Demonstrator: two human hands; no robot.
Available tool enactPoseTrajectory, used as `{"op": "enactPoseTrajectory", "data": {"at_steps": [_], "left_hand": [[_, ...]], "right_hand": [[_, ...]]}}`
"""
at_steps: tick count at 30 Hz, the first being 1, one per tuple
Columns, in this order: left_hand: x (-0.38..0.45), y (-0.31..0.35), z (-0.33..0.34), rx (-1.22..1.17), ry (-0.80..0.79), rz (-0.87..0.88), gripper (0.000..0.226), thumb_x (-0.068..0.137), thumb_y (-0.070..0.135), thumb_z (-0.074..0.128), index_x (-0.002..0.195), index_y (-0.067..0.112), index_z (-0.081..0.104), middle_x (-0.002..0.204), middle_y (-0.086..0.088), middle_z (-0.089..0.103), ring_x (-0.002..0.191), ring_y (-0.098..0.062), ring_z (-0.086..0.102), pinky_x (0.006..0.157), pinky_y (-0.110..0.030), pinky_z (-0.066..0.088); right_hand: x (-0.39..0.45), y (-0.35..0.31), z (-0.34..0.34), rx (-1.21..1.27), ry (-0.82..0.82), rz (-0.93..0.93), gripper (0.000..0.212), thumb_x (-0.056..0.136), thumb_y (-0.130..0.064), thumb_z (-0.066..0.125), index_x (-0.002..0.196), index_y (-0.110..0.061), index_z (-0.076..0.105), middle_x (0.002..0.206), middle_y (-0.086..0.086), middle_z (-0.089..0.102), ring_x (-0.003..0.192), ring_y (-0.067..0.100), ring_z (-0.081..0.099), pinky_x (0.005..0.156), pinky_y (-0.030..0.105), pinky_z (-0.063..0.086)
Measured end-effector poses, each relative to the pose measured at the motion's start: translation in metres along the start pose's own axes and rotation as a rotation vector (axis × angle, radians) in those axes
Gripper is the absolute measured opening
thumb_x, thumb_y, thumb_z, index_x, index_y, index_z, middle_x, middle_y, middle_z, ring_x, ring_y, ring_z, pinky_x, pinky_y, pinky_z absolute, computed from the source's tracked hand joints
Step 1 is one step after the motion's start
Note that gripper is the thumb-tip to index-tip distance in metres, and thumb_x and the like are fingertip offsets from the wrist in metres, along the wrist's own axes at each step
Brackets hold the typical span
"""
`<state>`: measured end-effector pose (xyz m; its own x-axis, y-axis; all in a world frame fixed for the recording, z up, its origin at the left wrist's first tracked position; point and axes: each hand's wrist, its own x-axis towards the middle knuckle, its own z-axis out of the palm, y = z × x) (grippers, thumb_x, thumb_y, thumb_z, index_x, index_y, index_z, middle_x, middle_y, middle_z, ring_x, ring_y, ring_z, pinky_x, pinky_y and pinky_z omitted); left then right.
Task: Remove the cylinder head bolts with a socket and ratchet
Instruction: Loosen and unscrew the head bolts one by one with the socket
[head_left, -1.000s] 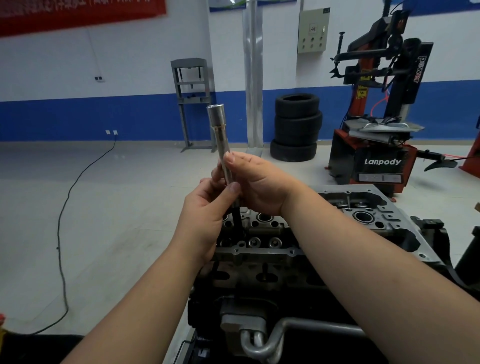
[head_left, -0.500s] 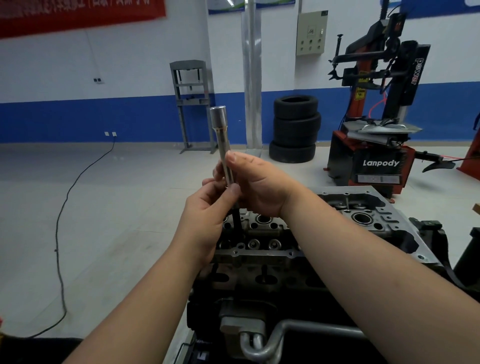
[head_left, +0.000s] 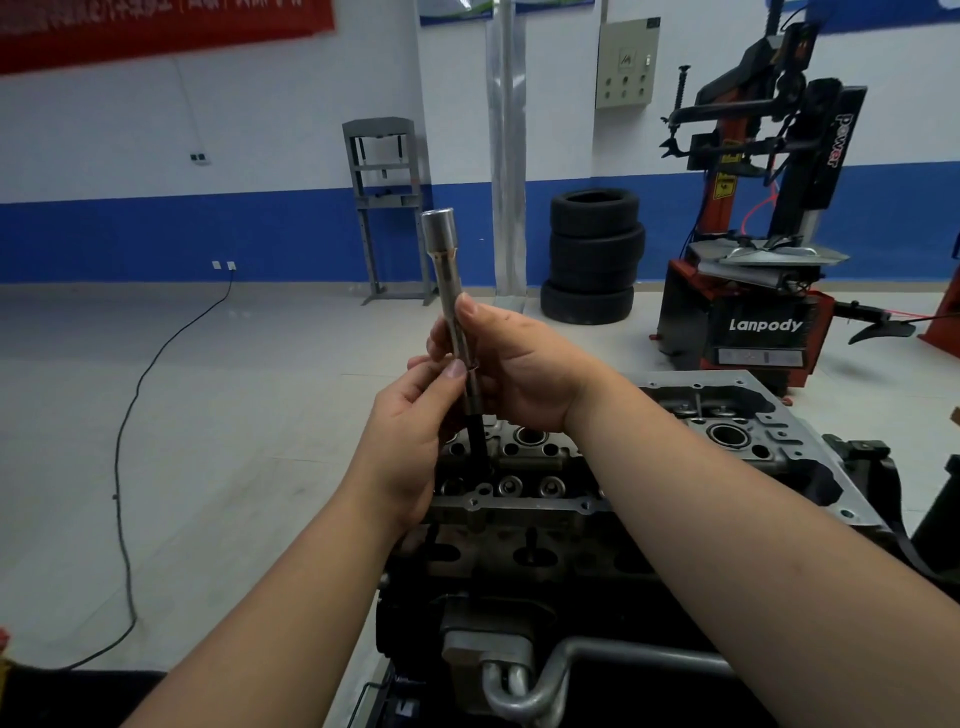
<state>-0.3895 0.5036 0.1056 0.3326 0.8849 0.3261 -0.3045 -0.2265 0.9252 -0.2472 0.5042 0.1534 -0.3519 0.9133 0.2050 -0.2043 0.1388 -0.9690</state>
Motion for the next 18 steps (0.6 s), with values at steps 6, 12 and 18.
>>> {"op": "enactPoseTrajectory", "data": {"at_steps": [6,12,18], "left_hand": [[-0.0008,0.0025,0.0019,-0.072,0.016,-0.004,0.020,0.083,0.034,0.065,0.091,0.031,0.082,0.121,-0.018,0.069,0.107,-0.022,0.073,0.090,-0.031,0.058],[0.0008,0.0014,0.0028,-0.009,-0.008,-0.002,0.018,0.086,0.045,0.072,0.097,0.034,0.081,0.116,0.000,0.074,0.112,-0.017,0.071,0.099,-0.036,0.053],[0.0002,0.0007,0.0008,-0.032,-0.011,-0.006,0.023,0.092,0.039,0.060,0.096,0.035,0.082,0.120,-0.010,0.072,0.111,-0.018,0.072,0.088,-0.028,0.057]], "right_hand": [[-0.0009,-0.0016,0.0034,0.035,-0.006,0.039,0.037,0.097,-0.049,0.047,0.098,-0.016,0.063,0.087,-0.002,0.066,0.081,0.011,0.067,0.068,0.025,0.054],[-0.0001,-0.0003,0.0002,0.005,0.012,-0.004,0.032,0.101,-0.042,0.046,0.094,-0.014,0.061,0.087,0.001,0.064,0.101,0.027,0.060,0.083,0.037,0.051],[0.0001,-0.0009,0.0000,0.019,0.009,0.051,0.043,0.098,-0.054,0.044,0.097,-0.016,0.065,0.085,-0.002,0.066,0.078,0.011,0.066,0.073,0.029,0.051]]}}
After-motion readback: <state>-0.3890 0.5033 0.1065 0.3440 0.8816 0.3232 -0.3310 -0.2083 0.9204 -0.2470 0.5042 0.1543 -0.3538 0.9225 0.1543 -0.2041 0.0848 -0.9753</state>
